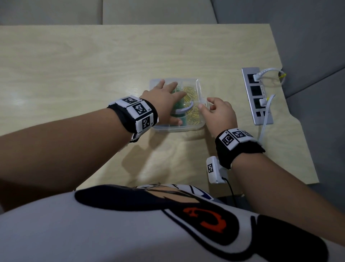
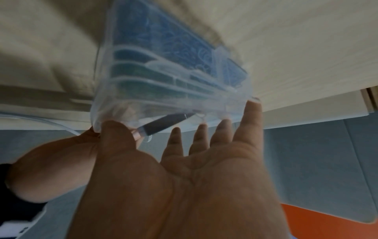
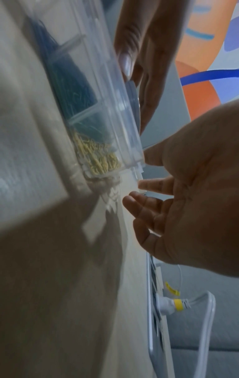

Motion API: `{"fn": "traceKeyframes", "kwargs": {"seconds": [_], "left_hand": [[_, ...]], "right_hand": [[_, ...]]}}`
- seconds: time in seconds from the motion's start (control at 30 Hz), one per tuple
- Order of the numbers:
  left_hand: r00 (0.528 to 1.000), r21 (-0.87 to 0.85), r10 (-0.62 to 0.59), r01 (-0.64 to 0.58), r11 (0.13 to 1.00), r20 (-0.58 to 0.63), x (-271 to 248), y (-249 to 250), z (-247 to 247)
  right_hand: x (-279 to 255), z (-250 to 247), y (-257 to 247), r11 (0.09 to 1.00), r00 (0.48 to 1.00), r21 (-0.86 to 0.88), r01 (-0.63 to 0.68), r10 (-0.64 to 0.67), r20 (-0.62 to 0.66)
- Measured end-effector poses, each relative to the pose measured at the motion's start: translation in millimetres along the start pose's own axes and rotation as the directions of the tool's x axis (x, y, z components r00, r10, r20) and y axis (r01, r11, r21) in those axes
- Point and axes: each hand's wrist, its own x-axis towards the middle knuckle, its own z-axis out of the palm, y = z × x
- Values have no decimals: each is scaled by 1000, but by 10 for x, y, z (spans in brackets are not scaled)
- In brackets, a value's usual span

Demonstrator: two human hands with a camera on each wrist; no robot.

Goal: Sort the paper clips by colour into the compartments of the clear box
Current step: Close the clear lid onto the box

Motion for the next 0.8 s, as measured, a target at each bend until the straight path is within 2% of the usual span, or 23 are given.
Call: {"fn": "traceKeyframes", "kwargs": {"seconds": [0.47,0.6,0.8], "left_hand": [[999,24,41,-41,999,-12,-4,-19,12],[999,-2,26,-26,1000,19,17,-27,21],[1000,-31,9,-9,999,-2,-3,-22,44]], "right_hand": [[52,38,15,998,999,40,-40,39,35],[59,31,-8,1000,1000,15,-16,16,20],[26,-33,-43,998,998,-59,8,-5,65]]}}
